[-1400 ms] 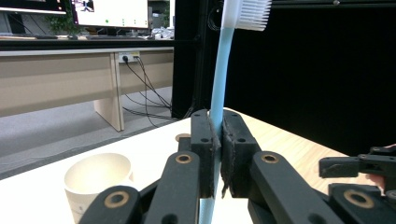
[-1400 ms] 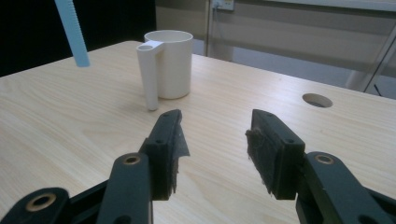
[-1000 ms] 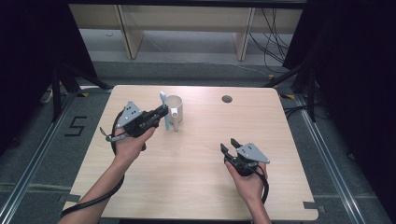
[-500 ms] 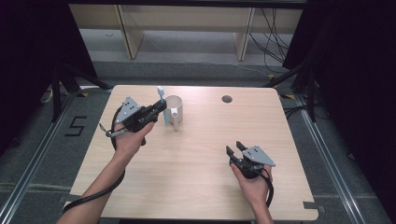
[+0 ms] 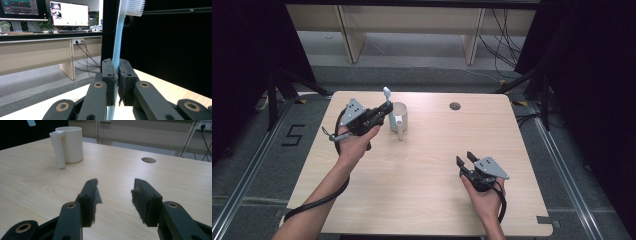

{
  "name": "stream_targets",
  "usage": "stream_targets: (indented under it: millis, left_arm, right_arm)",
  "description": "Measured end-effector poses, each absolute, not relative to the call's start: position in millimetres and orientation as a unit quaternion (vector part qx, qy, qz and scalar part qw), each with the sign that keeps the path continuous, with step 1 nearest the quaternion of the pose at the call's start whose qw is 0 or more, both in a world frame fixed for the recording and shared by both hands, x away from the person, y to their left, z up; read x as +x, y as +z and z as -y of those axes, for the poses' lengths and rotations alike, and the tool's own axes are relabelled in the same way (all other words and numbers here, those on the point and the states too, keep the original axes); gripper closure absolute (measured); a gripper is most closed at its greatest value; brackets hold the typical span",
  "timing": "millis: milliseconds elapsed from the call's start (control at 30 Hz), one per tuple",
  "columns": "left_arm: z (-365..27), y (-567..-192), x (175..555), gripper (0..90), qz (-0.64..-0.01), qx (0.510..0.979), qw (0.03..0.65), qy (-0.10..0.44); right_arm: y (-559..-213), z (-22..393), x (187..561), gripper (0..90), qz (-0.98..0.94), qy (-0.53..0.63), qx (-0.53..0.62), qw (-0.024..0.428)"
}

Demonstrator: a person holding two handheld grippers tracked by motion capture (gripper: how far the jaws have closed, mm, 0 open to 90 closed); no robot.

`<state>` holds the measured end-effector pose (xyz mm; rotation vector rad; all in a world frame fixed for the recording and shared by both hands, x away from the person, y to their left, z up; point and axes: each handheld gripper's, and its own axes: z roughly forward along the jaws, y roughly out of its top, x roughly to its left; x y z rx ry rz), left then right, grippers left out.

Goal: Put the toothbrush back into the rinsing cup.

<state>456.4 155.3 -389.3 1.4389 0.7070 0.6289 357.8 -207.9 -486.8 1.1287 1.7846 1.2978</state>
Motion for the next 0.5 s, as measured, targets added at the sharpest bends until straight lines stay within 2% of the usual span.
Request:
stream_targets:
  millis: [100,133,400,500]
  left_arm:
    - [-154,-388,458,83.9,-0.309,0.633,0.653,0.277]
    - [-153,-387,459,83.9,-0.309,0.633,0.654,0.277]
    - [-149,-387,465,83.9,-0.305,0.633,0.656,0.277]
    - [-149,-387,468,83.9,-0.307,0.632,0.655,0.278]
  right_arm:
    - [-488,208,358,55.3,-0.680,0.499,0.431,0.322]
    - [-487,207,357,55.3,-0.679,0.501,0.440,0.308]
    - [-487,210,358,55.3,-0.681,0.496,0.433,0.322]
    - [-488,210,357,55.3,-0.676,0.504,0.441,0.307]
